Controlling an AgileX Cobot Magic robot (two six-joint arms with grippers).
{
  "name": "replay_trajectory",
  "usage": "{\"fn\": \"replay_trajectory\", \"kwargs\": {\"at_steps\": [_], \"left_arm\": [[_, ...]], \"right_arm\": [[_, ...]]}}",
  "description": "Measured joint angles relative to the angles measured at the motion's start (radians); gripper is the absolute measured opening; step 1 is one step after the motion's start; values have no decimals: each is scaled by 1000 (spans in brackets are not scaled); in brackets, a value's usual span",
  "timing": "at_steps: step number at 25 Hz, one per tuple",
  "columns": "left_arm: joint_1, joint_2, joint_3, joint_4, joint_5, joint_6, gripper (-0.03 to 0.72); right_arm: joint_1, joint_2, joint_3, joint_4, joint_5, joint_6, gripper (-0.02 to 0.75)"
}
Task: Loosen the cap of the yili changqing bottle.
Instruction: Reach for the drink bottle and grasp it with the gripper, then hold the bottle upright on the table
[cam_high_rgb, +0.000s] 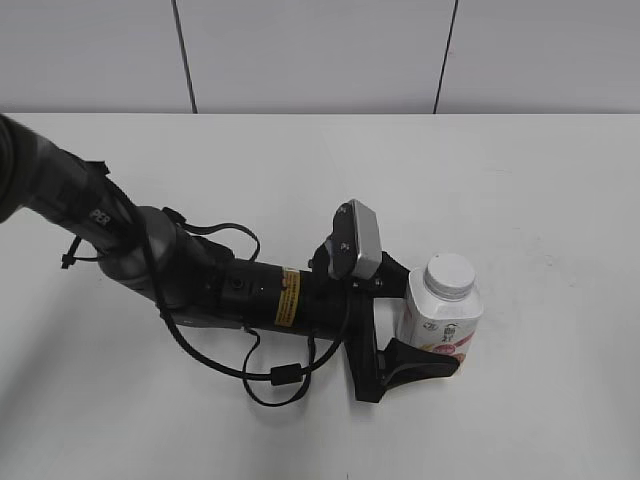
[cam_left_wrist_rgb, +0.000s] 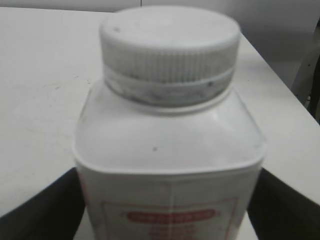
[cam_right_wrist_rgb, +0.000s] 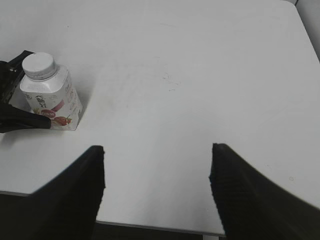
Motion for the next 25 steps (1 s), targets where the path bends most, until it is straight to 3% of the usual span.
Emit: {"fn": "replay_trajectory", "kwargs": {"at_steps": [4,10,18,25], "left_arm": [[0,0,0,-1,0,0,568],[0,0,-1,-4,4,0,443],[4,0,-1,5,-1,0,421],[108,-62,-1,87,-4,-6,419]], "right_arm": [[0,0,0,0,0,0,526],[0,0,0,0,0,0,526],[0,0,0,0,0,0,526],[0,0,0,0,0,0,526]]}}
